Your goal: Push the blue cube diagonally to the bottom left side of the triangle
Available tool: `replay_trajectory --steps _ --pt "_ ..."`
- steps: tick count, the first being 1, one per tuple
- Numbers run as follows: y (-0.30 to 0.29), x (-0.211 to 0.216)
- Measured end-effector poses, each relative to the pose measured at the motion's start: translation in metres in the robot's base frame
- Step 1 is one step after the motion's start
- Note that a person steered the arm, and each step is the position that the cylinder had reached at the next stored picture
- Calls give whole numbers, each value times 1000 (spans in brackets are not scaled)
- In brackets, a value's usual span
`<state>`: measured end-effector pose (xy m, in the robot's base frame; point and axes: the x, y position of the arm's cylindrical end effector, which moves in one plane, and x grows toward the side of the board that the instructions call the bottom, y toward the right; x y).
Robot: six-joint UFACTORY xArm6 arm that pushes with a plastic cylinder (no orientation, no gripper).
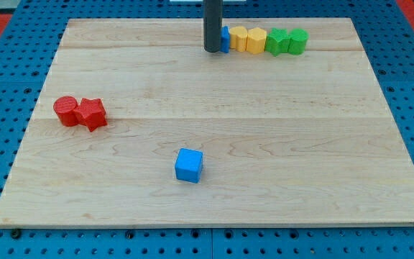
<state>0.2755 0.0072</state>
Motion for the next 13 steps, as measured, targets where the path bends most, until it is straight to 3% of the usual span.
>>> replay_trajectory --steps 1,2,3,4,5,6,7,9,13 --pt "0 5" --pt "0 111" --pt "0 165" --pt "9 174" --pt "72 213" --pt "72 219" --pt "65 299" --pt "50 307" --pt "-43 311"
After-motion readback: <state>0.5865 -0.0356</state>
